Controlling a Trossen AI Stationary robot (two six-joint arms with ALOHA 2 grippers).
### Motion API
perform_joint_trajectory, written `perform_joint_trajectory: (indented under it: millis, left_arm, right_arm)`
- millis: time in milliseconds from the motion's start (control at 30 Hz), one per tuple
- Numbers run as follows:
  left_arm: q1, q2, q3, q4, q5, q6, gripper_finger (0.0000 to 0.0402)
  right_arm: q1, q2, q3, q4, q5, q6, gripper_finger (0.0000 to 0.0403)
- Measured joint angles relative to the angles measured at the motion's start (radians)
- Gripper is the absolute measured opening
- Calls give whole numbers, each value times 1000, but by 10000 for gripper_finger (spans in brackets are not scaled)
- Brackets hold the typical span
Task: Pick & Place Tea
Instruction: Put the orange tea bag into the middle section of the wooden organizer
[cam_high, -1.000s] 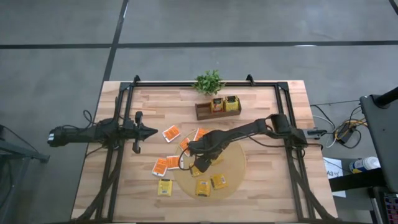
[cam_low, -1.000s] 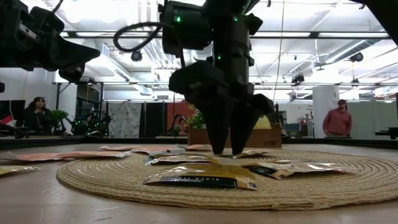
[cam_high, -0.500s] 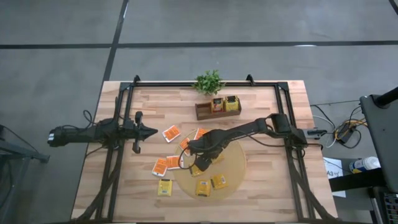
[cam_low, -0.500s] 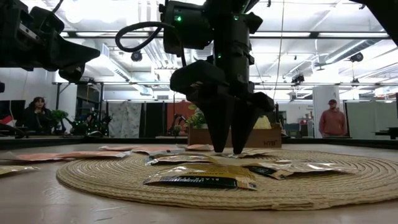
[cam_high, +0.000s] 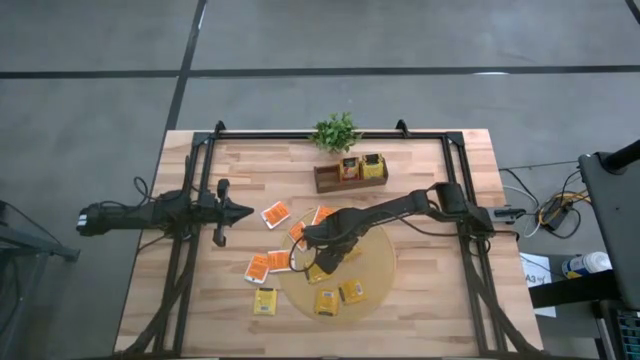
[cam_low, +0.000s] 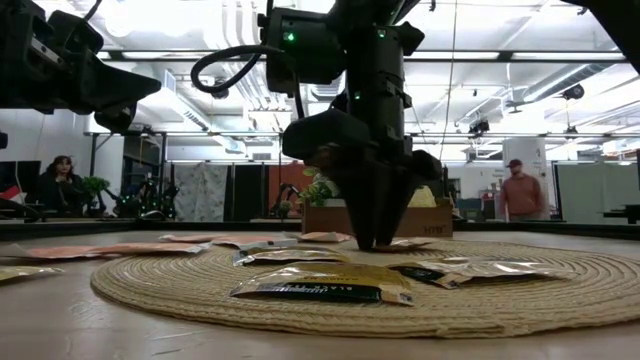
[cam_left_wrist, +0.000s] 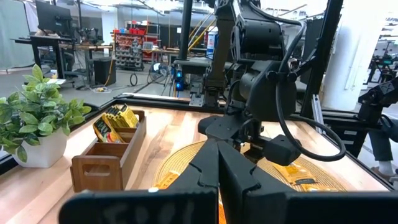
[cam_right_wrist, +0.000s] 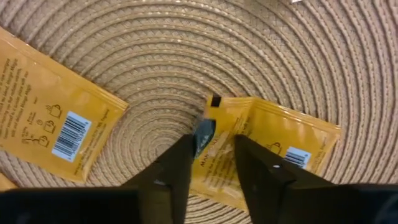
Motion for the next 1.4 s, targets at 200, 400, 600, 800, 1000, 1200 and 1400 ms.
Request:
perform_joint_trajectory:
  millis: [200,400,600,800,1000,1200,1400]
  left_arm:
    - [0,0,0,0,0,0,0]
    - [0,0,0,0,0,0,0]
    - [0,0,0,0,0,0,0]
    - [0,0,0,0,0,0,0]
    - [1,0,0,0,0,0,0]
    - [1,0,0,0,0,0,0]
    - [1,0,0,0,0,0,0]
  right_arm:
    - [0,0,0,5,4,-23,42]
    - [0,-10,-2,2,4,-65,9]
    - [-13,-79,22,-17,8,-157,8]
    - [-28,-169,75,-26,-16,-293,8]
    - [-50,-237,136,-94,-87,-428,8]
    - [-95,-281,212,-223,-94,-546,8]
    - [-180,-304,295,-348,-97,-705,8]
